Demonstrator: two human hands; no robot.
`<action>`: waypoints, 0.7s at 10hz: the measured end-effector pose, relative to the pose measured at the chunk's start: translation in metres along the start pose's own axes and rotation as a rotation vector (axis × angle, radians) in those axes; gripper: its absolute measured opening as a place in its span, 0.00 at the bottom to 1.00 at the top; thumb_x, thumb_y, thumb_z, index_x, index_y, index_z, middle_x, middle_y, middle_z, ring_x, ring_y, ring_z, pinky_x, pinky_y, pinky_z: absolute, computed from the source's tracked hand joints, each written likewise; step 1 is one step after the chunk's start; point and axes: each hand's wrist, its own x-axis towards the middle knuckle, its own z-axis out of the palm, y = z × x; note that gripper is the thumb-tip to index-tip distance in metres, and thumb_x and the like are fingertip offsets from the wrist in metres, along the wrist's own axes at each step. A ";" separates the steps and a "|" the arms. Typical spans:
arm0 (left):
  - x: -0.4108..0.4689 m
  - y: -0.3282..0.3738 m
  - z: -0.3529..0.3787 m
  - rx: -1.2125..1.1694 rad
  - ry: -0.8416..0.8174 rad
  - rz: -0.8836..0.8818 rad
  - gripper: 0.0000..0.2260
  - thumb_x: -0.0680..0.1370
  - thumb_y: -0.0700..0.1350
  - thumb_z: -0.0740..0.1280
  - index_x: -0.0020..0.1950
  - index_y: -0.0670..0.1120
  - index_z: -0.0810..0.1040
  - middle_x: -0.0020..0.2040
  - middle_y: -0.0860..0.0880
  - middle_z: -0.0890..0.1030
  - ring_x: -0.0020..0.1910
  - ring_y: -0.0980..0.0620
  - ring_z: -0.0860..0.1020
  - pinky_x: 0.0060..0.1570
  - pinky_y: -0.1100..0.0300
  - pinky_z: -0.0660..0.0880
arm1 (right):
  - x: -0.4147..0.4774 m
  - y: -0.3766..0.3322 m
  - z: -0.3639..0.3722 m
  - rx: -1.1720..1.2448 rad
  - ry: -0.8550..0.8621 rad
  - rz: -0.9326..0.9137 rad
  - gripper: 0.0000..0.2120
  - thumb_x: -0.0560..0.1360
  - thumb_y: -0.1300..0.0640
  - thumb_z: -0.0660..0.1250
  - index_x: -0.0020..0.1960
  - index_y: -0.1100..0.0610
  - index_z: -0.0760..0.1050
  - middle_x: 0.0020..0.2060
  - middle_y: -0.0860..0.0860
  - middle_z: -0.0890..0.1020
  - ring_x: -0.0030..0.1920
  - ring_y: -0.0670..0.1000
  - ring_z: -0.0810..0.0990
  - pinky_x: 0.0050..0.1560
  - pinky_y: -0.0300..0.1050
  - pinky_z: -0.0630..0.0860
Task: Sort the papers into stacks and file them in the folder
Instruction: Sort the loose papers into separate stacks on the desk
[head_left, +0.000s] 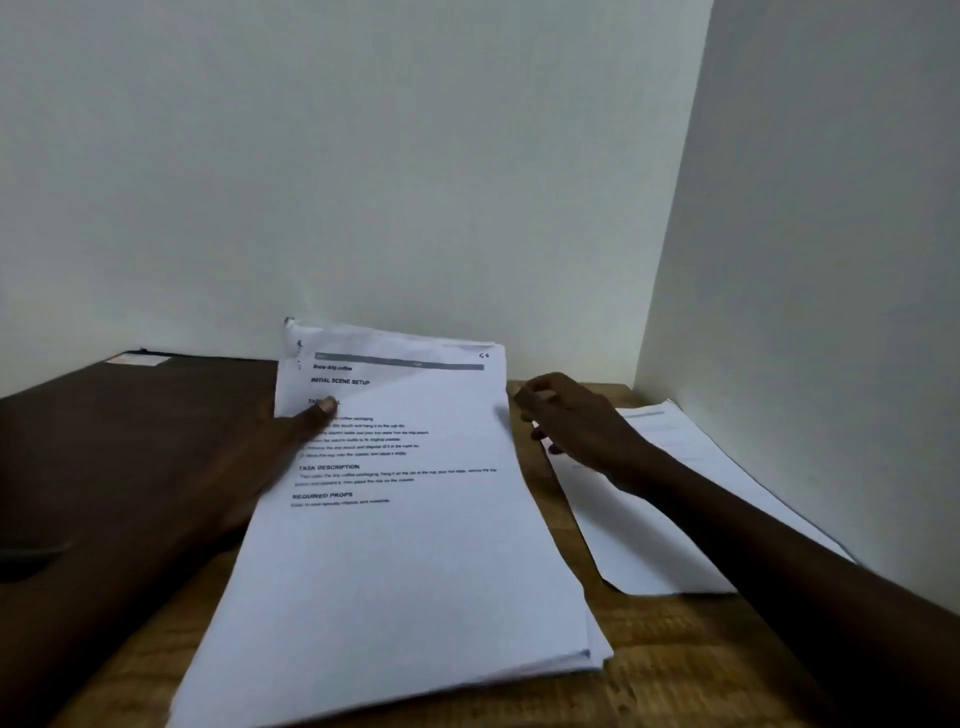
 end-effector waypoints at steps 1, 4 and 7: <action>-0.025 0.033 0.022 -0.094 -0.037 0.061 0.41 0.54 0.62 0.83 0.63 0.47 0.78 0.55 0.42 0.85 0.52 0.40 0.84 0.48 0.44 0.82 | 0.004 0.002 0.022 0.222 -0.022 -0.022 0.21 0.72 0.41 0.71 0.61 0.50 0.74 0.49 0.49 0.83 0.47 0.48 0.83 0.48 0.50 0.83; -0.031 0.047 0.042 -0.138 -0.023 0.101 0.48 0.46 0.63 0.83 0.60 0.43 0.78 0.51 0.42 0.86 0.46 0.43 0.86 0.36 0.55 0.82 | 0.003 0.031 0.026 0.512 -0.041 -0.004 0.19 0.68 0.56 0.78 0.55 0.54 0.76 0.34 0.51 0.82 0.42 0.54 0.85 0.45 0.55 0.83; -0.038 0.055 0.046 -0.237 -0.057 -0.004 0.15 0.80 0.45 0.64 0.66 0.43 0.76 0.58 0.40 0.83 0.54 0.39 0.83 0.47 0.46 0.82 | 0.008 0.031 0.029 0.436 0.059 -0.078 0.17 0.68 0.56 0.78 0.54 0.50 0.76 0.29 0.48 0.76 0.34 0.50 0.77 0.37 0.47 0.73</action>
